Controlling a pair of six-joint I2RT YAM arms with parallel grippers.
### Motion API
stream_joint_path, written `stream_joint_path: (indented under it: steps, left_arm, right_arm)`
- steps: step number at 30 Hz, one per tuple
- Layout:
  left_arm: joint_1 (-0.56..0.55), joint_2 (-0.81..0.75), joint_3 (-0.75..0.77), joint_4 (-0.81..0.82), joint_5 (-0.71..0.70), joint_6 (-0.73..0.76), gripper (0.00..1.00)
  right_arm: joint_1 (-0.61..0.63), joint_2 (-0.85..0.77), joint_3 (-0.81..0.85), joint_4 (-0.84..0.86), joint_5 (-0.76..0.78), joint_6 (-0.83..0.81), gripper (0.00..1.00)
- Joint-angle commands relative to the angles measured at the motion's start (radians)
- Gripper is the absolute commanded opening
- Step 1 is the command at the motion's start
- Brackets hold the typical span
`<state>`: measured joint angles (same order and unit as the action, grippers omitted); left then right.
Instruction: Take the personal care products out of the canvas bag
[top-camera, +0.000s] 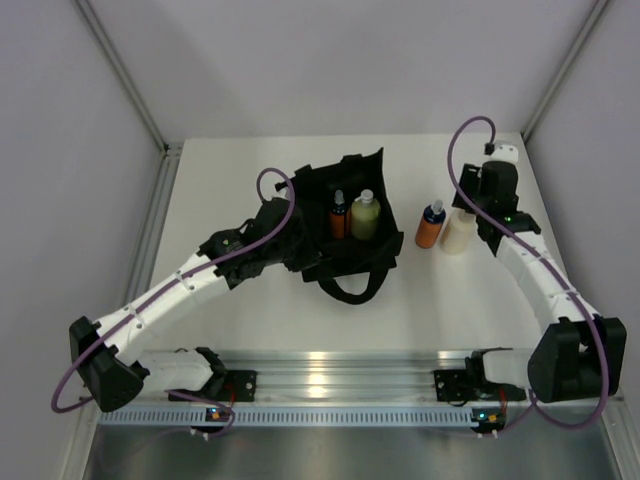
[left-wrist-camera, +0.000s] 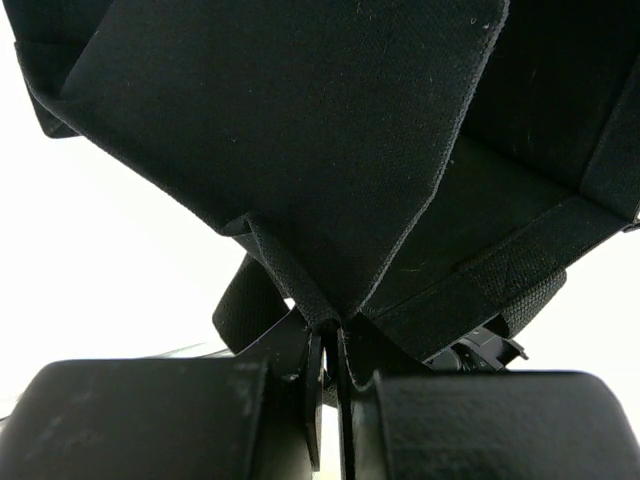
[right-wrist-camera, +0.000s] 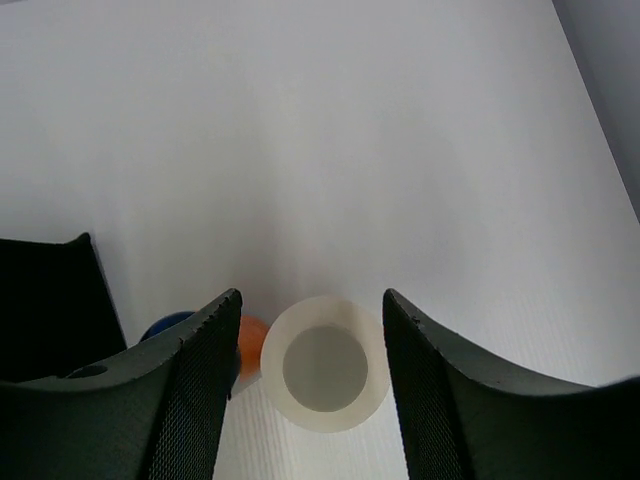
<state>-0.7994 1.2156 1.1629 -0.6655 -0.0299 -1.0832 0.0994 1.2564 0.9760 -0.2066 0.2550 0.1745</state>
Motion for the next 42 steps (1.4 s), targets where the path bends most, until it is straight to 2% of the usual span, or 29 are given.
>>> stream_joint_path:
  steps: [1, 7, 12, 20, 24, 32, 42]
  left_arm:
    - [-0.007, -0.013, 0.032, 0.003, 0.059, -0.006, 0.0]
    - [-0.007, -0.014, 0.032, 0.003, 0.048, -0.009, 0.0]
    - [-0.007, -0.007, 0.035, 0.004, 0.041, -0.012, 0.0]
    - [-0.007, 0.01, 0.046, 0.004, 0.041, -0.018, 0.0]
    - [-0.007, 0.001, 0.044, 0.004, 0.004, -0.029, 0.0]
    - [-0.007, 0.01, 0.058, 0.004, 0.007, -0.037, 0.0]
    - [-0.007, 0.018, 0.073, 0.004, 0.024, -0.024, 0.0]
  right_arm:
    - [-0.01, -0.041, 0.118, -0.011, -0.064, -0.007, 0.57]
    - [0.057, -0.048, 0.328, -0.155, -0.195, 0.01, 0.56]
    - [0.253, -0.017, 0.503, -0.287, -0.22, -0.007, 0.54]
    - [0.584, 0.075, 0.662, -0.356, -0.07, 0.086, 0.48]
    - [0.683, 0.156, 0.682, -0.356, 0.022, 0.14, 0.45]
    - [0.743, 0.325, 0.734, -0.395, 0.095, 0.209, 0.47]
    - [0.737, 0.431, 0.744, -0.38, 0.176, 0.158, 0.47]
